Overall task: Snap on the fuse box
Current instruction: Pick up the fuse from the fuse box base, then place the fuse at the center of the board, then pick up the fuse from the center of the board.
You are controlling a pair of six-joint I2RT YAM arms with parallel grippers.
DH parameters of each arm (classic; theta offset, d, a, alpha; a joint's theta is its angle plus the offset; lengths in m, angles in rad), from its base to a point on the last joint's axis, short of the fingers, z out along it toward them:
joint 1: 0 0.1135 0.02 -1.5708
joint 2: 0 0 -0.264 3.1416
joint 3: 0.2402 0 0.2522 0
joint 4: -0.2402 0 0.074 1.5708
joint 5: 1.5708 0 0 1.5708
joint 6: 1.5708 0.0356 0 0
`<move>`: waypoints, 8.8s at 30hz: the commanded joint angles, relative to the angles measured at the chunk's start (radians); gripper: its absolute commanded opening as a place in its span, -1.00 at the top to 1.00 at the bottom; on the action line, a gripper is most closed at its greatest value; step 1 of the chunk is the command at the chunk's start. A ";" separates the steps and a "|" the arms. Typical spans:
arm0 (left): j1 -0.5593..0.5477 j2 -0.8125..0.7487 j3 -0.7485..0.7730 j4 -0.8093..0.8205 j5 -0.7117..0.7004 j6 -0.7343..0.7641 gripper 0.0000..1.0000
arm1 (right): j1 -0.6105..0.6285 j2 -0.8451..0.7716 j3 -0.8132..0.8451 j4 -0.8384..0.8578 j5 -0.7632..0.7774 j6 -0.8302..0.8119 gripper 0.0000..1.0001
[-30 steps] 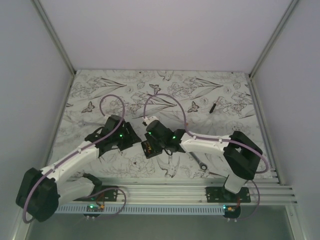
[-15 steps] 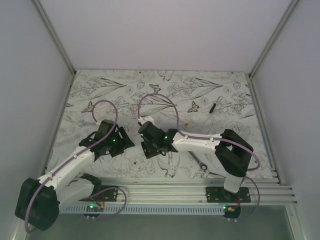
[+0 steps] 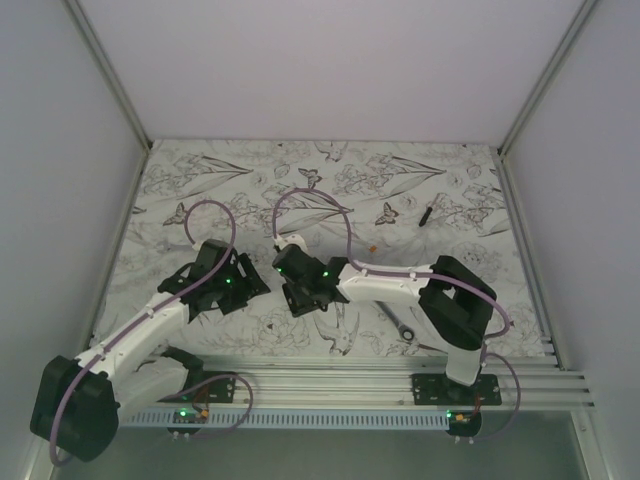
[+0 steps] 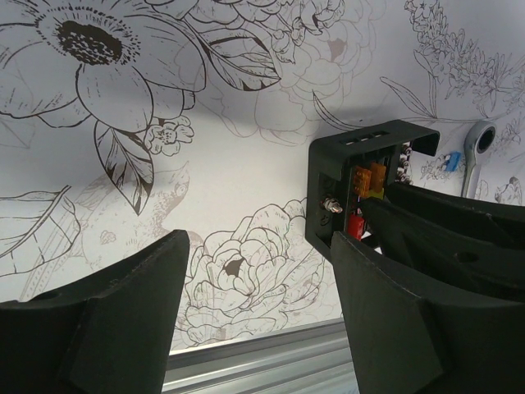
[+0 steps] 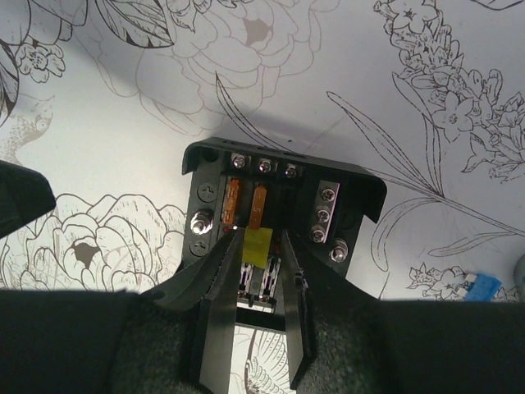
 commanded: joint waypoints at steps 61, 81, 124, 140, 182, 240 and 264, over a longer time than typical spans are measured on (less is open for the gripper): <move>0.019 0.023 -0.007 -0.027 0.016 0.031 -0.76 | -0.199 -0.174 -0.240 0.225 -0.271 0.030 0.13; 0.019 0.026 -0.007 -0.027 0.021 0.027 -0.81 | -0.199 -0.137 -0.247 0.217 -0.258 0.037 0.34; 0.006 -0.045 -0.011 0.175 0.183 -0.080 -0.60 | -0.195 -0.307 -0.315 0.406 -0.309 0.032 0.74; 0.005 -0.004 -0.022 0.138 0.154 -0.023 -0.58 | -0.210 -0.178 -0.304 0.211 0.012 -0.020 0.75; 0.004 0.016 0.002 0.096 0.133 0.021 -0.61 | -0.301 -0.161 -0.246 0.148 -0.129 -0.032 0.43; 0.053 0.016 0.062 -0.101 0.051 0.198 -1.00 | -0.402 0.037 0.088 -0.241 -0.407 -0.509 0.15; 0.053 0.017 0.059 -0.094 0.073 0.196 -1.00 | -0.394 -0.098 -0.139 -0.165 -0.429 -0.383 0.10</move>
